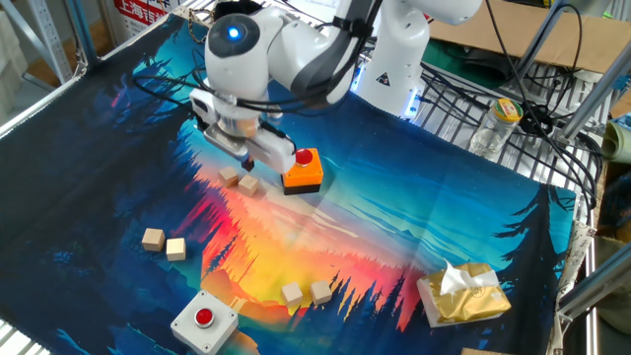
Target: Stack the blocks into a pyramid shape
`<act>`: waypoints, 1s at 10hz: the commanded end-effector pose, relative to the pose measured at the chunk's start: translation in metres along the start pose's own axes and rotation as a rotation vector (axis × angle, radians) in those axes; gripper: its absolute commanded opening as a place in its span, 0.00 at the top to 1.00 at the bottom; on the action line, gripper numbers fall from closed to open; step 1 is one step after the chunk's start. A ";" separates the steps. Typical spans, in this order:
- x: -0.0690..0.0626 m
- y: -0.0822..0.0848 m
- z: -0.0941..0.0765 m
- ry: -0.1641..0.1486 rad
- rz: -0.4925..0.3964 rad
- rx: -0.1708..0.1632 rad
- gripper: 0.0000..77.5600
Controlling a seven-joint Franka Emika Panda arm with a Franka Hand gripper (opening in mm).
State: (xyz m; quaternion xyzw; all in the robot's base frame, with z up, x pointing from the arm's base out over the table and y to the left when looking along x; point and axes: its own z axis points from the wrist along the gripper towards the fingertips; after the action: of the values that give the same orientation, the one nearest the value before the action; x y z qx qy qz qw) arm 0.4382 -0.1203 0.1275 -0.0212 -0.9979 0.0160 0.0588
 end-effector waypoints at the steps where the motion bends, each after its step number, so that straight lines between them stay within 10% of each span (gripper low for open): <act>1: 0.009 -0.008 0.004 -0.011 -0.022 0.000 1.00; 10: 0.012 -0.007 0.023 -0.034 0.020 -0.008 1.00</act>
State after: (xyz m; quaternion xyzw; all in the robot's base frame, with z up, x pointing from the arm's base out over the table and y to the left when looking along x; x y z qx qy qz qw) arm 0.4250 -0.1300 0.1098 -0.0216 -0.9987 0.0149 0.0430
